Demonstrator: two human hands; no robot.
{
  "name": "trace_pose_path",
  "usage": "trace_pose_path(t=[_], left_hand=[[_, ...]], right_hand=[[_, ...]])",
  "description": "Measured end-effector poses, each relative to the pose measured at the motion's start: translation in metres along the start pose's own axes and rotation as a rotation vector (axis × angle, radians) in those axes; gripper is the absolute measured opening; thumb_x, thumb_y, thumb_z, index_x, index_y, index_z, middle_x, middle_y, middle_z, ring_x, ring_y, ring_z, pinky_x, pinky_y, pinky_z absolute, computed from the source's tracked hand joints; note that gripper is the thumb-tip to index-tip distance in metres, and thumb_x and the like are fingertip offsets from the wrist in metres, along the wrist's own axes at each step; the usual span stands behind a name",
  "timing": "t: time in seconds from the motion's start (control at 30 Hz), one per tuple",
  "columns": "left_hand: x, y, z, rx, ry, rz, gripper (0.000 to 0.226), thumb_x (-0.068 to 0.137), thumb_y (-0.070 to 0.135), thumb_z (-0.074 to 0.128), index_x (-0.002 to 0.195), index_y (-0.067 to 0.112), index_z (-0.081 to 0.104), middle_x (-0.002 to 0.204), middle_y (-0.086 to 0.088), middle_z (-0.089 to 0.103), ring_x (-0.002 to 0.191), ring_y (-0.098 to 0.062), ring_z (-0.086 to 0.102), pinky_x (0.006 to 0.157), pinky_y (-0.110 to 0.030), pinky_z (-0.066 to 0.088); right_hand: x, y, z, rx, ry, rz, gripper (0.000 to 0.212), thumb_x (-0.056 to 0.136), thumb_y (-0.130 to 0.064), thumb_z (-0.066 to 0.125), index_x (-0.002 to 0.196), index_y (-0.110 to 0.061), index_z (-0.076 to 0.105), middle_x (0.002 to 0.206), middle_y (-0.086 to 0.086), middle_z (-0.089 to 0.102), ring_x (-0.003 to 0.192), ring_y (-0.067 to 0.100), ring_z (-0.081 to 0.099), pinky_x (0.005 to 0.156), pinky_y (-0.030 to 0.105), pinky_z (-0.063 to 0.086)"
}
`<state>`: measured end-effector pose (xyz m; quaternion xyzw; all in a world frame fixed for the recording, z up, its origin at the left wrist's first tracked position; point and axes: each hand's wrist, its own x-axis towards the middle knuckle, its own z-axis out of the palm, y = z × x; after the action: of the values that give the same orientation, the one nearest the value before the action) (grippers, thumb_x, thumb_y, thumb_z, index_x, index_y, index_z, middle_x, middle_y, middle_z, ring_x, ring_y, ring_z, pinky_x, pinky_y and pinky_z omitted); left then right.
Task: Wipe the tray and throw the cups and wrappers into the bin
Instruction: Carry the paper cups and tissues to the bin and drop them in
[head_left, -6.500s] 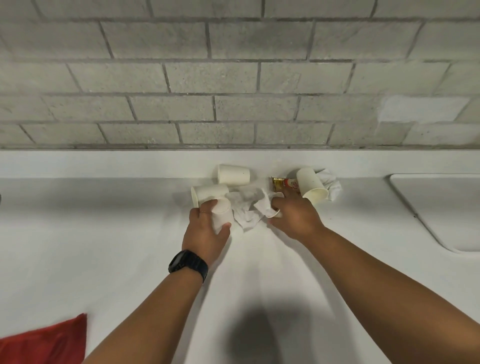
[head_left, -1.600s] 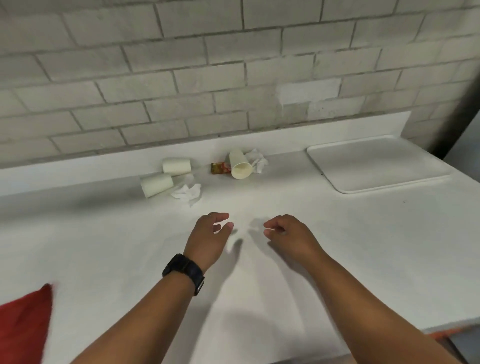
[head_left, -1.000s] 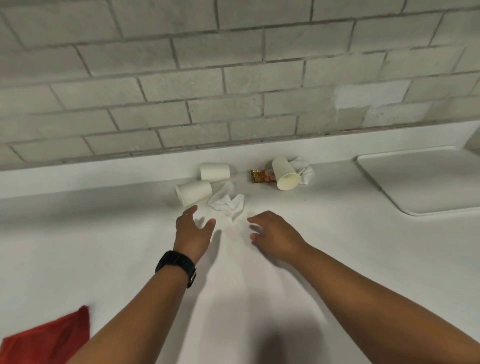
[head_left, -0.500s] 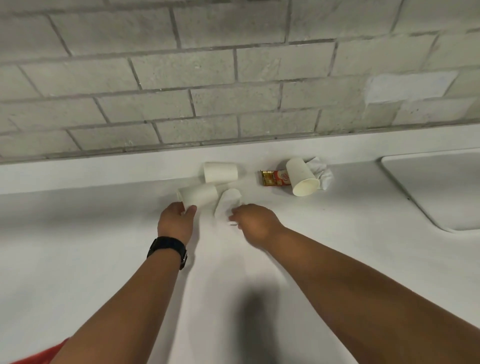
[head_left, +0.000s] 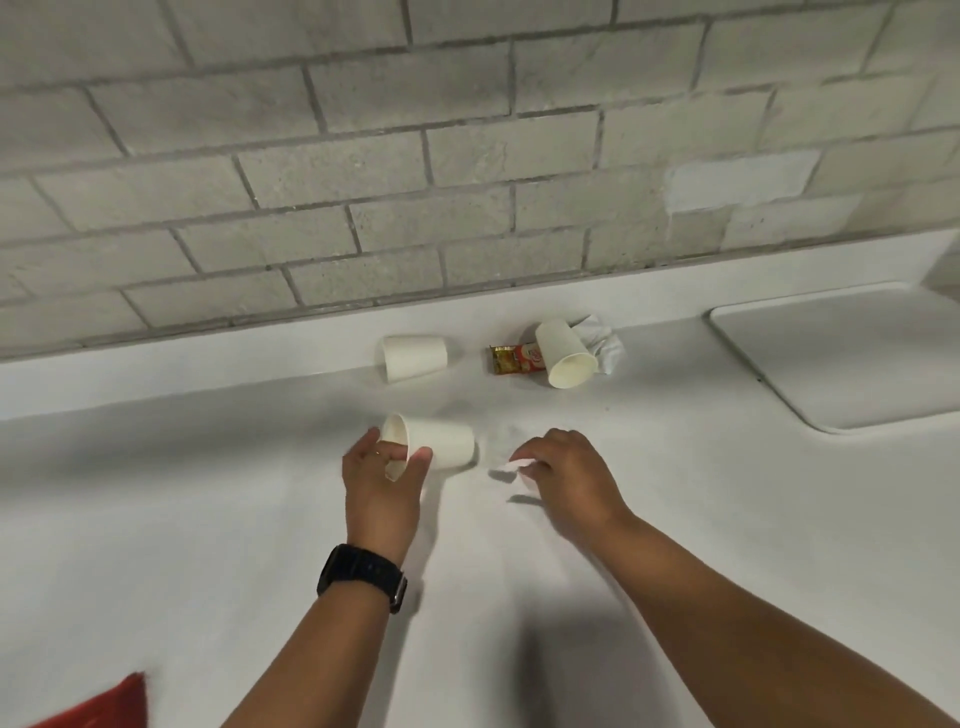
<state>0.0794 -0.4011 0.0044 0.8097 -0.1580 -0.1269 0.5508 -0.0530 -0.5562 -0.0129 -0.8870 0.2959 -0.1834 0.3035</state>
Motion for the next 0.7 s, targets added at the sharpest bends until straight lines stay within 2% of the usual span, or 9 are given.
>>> trace_pose_path(t=[0.1, 0.17, 0.23, 0.3, 0.4, 0.47, 0.53, 0.63, 0.7], left_hand=[[-0.024, 0.005, 0.011, -0.035, -0.147, 0.026, 0.023, 0.074, 0.044, 0.072, 0.076, 0.023, 0.061, 0.139, 0.017, 0.038, 0.116, -0.015, 0.056, 0.098, -0.043, 0.047], [-0.04, 0.014, 0.018, -0.049, -0.21, 0.041, 0.024, 0.065, 0.055, 0.07, 0.069, 0.033, 0.062, 0.137, 0.018, 0.041, 0.116, -0.019, 0.057, 0.096, -0.047, 0.049], [-0.058, 0.025, 0.026, -0.031, -0.247, 0.084, 0.021, 0.062, 0.058, 0.068, 0.065, 0.039, 0.062, 0.136, 0.019, 0.042, 0.116, -0.022, 0.058, 0.098, -0.046, 0.047], [-0.072, 0.035, 0.037, -0.022, -0.269, 0.117, 0.014, 0.07, 0.05, 0.072, 0.072, 0.039, 0.064, 0.14, 0.01, 0.047, 0.116, -0.018, 0.056, 0.098, -0.035, 0.044], [-0.089, 0.046, 0.059, -0.007, -0.309, 0.124, 0.023, 0.081, 0.034, 0.072, 0.081, 0.012, 0.065, 0.143, 0.012, 0.046, 0.112, -0.004, 0.053, 0.079, -0.016, 0.039], [-0.108, 0.051, 0.081, -0.061, -0.376, 0.122, 0.024, 0.082, 0.03, 0.072, 0.079, 0.007, 0.063, 0.14, 0.012, 0.05, 0.107, 0.001, 0.054, 0.078, -0.015, 0.039], [-0.134, 0.061, 0.104, -0.082, -0.457, 0.136, 0.021, 0.081, 0.029, 0.072, 0.071, 0.014, 0.062, 0.137, 0.012, 0.054, 0.106, 0.004, 0.056, 0.084, -0.021, 0.043], [-0.173, 0.076, 0.14, -0.1, -0.567, 0.155, 0.022, 0.08, 0.028, 0.073, 0.065, 0.02, 0.059, 0.134, 0.013, 0.056, 0.112, -0.002, 0.058, 0.097, -0.03, 0.044], [-0.2, 0.088, 0.166, -0.095, -0.622, 0.183, 0.021, 0.08, 0.026, 0.074, 0.067, 0.019, 0.059, 0.133, 0.012, 0.056, 0.111, -0.003, 0.059, 0.094, -0.027, 0.044]], right_hand=[[-0.027, 0.0, -0.026, 0.173, 0.073, 0.075, 0.021, 0.089, -0.013, 0.059, 0.089, -0.03, 0.072, 0.083, -0.01, 0.057, 0.086, 0.008, 0.053, 0.071, 0.008, 0.036], [-0.041, 0.003, -0.04, 0.274, 0.134, 0.132, 0.027, 0.09, -0.011, 0.058, 0.088, -0.036, 0.068, 0.089, -0.009, 0.059, 0.088, 0.006, 0.055, 0.073, 0.003, 0.036], [-0.058, 0.007, -0.057, 0.337, 0.202, 0.18, 0.026, 0.09, -0.011, 0.057, 0.091, -0.034, 0.069, 0.095, -0.005, 0.062, 0.089, 0.003, 0.057, 0.073, -0.001, 0.034], [-0.076, 0.013, -0.078, 0.38, 0.264, 0.21, 0.027, 0.09, -0.011, 0.058, 0.091, -0.035, 0.069, 0.097, -0.005, 0.062, 0.09, -0.001, 0.057, 0.071, -0.003, 0.034], [-0.105, 0.028, -0.11, 0.52, 0.336, 0.27, 0.023, 0.093, -0.009, 0.056, 0.099, -0.025, 0.072, 0.101, 0.0, 0.059, 0.092, 0.003, 0.057, 0.061, -0.005, 0.035], [-0.129, 0.045, -0.13, 0.546, 0.394, 0.309, 0.025, 0.094, -0.011, 0.055, 0.1, -0.028, 0.071, 0.103, -0.001, 0.058, 0.094, 0.001, 0.057, 0.064, -0.005, 0.035], [-0.154, 0.065, -0.149, 0.534, 0.445, 0.348, 0.027, 0.094, -0.013, 0.055, 0.099, -0.035, 0.07, 0.106, -0.005, 0.059, 0.094, -0.005, 0.056, 0.07, -0.004, 0.035], [-0.19, 0.094, -0.176, 0.524, 0.489, 0.406, 0.029, 0.094, -0.015, 0.055, 0.1, -0.039, 0.069, 0.109, -0.006, 0.06, 0.095, -0.008, 0.055, 0.071, -0.005, 0.035], [-0.214, 0.114, -0.196, 0.543, 0.535, 0.436, 0.028, 0.094, -0.015, 0.055, 0.101, -0.038, 0.069, 0.109, -0.005, 0.061, 0.095, -0.006, 0.056, 0.072, -0.003, 0.036]])
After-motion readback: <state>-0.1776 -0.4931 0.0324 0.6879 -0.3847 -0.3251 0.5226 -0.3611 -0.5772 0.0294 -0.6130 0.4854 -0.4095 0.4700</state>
